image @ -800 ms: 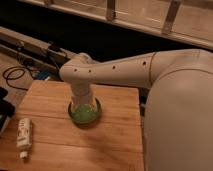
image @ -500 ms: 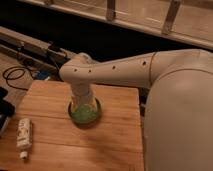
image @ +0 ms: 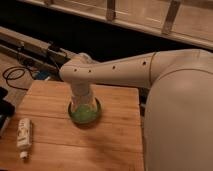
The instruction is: Place the bottle in the ceramic bowl
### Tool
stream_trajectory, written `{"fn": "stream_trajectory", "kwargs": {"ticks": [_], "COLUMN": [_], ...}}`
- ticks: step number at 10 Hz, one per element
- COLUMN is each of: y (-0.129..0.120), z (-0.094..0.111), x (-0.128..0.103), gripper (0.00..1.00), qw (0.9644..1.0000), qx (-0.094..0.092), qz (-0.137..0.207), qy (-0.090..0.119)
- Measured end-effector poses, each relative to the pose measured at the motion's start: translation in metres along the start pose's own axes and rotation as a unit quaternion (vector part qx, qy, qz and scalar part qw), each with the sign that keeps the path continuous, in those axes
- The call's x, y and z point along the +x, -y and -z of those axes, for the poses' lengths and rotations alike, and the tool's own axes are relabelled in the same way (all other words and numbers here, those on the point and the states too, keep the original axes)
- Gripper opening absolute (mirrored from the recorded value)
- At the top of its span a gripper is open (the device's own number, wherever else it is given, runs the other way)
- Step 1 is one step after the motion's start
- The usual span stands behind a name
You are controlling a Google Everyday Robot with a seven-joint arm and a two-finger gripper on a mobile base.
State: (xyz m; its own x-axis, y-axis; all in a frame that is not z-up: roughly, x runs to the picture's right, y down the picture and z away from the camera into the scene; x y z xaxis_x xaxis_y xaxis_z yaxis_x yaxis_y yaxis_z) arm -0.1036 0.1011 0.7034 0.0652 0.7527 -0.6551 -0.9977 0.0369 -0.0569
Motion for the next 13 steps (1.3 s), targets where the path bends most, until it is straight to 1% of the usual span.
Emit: {"fn": "stream_trajectory", "kwargs": {"ticks": [11,12,13], "y": [0.0002,0.0004,-0.0013], "z": [-0.0001,0.0005,0.0047], "x": [-0.0001,-0.0004,-0.0032], "gripper": [0.65,0.65,0.65], "qw": [1.0,1.0,0.9998], "qx": [0.001,0.002,-0.001], "qz": [0.0,-0.001,-0.001], "qy": [0.0,0.003,0.018]}}
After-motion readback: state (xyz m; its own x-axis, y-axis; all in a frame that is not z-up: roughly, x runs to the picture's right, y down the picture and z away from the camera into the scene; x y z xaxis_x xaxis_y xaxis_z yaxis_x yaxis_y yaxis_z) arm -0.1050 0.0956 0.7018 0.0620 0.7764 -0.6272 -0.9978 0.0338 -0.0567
